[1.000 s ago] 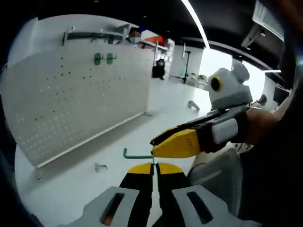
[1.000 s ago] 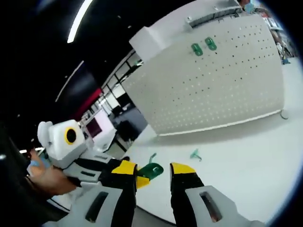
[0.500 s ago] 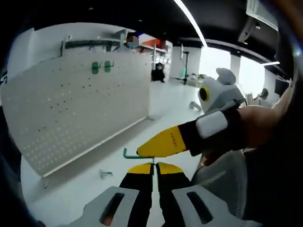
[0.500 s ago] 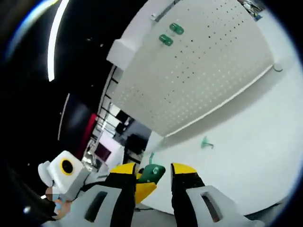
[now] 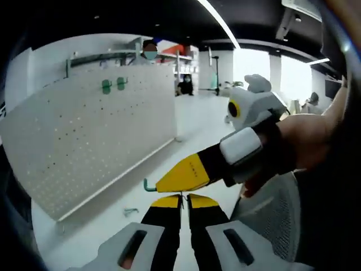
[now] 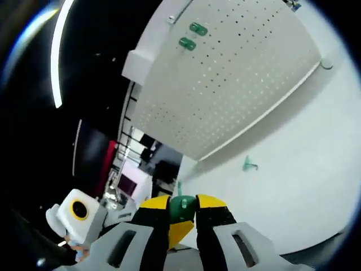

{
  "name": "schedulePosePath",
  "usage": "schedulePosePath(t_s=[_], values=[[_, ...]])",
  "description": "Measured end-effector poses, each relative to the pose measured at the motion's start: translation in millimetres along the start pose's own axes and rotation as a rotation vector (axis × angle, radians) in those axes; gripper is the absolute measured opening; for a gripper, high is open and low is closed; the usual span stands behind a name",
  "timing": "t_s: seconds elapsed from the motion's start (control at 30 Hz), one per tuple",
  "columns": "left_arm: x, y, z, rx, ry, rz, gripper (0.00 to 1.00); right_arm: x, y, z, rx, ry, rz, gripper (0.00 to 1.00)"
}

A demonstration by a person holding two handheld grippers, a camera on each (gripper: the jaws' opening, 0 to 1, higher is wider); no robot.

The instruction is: Insert the hook assembly into the mounting plate slot until the hook locks in place.

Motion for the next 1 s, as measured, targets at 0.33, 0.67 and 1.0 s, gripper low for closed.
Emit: schedulePosePath(t_s=[0.33,0.67,1.0], values=[[-1,1.2,4.6,-0.013,0.012,-0.007,0.15,-2,0.2,-3,0.015,-0.004,0.001,0.15],[-9,21.0,26.5,-0.233,0.102,-0.024,0.22,-13,-13.3,-9,-0.049,-0.007,-0.023,0.15],[-27,27.0,57.9,-0.468,0.296,-0.137,0.22,-28,-22.4,-2,-0.228,-0.180,0.013,0.15]])
Point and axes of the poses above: the point that each gripper's makers call its tool centre point, and the gripper's own axes: x roughly forward along the fingers, z roughly to its left, y roughly out of its underside, the point moved 10 cm from there along -x, roughly backward along the fingers, and after that the axes turned 15 degrees about z, right-handed, at the moved point
